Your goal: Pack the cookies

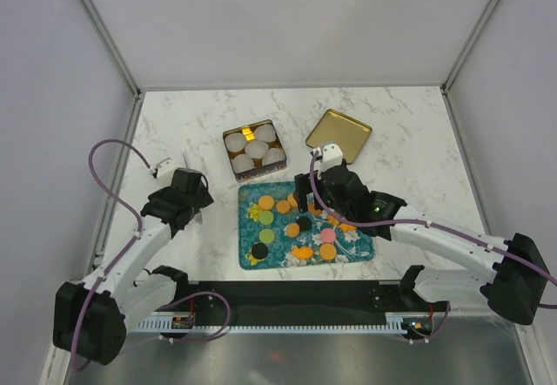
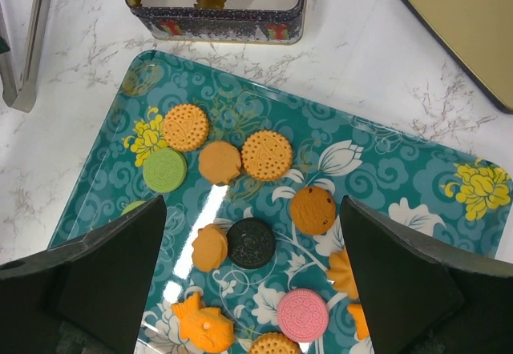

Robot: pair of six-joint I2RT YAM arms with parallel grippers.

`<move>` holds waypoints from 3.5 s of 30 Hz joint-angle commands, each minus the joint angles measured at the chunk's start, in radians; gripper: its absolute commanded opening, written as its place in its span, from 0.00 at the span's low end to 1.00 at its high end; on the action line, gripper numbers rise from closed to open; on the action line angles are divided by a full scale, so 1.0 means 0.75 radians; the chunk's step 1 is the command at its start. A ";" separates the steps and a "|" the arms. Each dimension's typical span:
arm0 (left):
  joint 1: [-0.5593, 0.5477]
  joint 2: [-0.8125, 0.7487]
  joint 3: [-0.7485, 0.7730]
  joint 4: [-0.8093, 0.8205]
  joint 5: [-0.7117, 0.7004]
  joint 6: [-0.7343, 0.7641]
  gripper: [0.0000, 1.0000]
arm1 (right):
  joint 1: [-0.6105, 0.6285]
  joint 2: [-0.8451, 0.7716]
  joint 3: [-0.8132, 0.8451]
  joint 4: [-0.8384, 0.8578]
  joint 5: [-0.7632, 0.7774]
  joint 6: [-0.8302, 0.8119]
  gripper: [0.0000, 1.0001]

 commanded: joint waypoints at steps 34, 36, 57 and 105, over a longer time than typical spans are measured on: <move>0.415 0.815 0.302 0.330 0.319 0.126 0.93 | 0.001 -0.114 0.005 -0.014 -0.110 -0.029 0.98; 0.415 0.821 0.306 0.322 0.323 0.130 0.91 | -0.001 -0.120 0.000 -0.014 -0.112 -0.031 0.98; 0.311 0.617 0.363 0.193 0.321 0.159 0.67 | -0.001 -0.132 -0.006 -0.019 -0.122 -0.045 0.98; -0.659 -0.008 0.510 -0.398 0.529 0.390 0.53 | -0.063 -0.253 0.146 -0.354 0.308 0.059 0.98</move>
